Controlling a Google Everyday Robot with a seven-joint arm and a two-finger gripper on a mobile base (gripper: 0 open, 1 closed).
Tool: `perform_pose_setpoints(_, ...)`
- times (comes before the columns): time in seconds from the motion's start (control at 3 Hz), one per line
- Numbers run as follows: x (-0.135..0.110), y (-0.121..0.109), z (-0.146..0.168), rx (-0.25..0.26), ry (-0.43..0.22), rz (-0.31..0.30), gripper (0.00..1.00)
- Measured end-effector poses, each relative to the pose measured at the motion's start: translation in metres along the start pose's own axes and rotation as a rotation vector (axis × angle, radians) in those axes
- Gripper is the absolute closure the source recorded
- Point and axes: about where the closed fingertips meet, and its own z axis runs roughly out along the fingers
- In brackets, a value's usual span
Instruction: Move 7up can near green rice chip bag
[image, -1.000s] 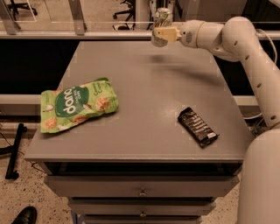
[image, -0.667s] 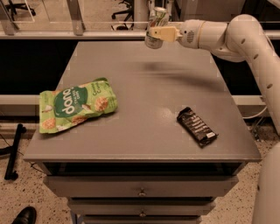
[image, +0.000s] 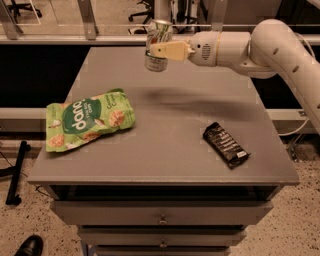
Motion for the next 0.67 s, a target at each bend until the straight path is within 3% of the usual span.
perform_pose_setpoints(0.33,0.0,0.0001,0.0001,0.0,0.0,0.0,1.0)
perform_pose_setpoints(0.67,0.007,-0.0052,0.006,-0.042,0.031,-0.025,1.0)
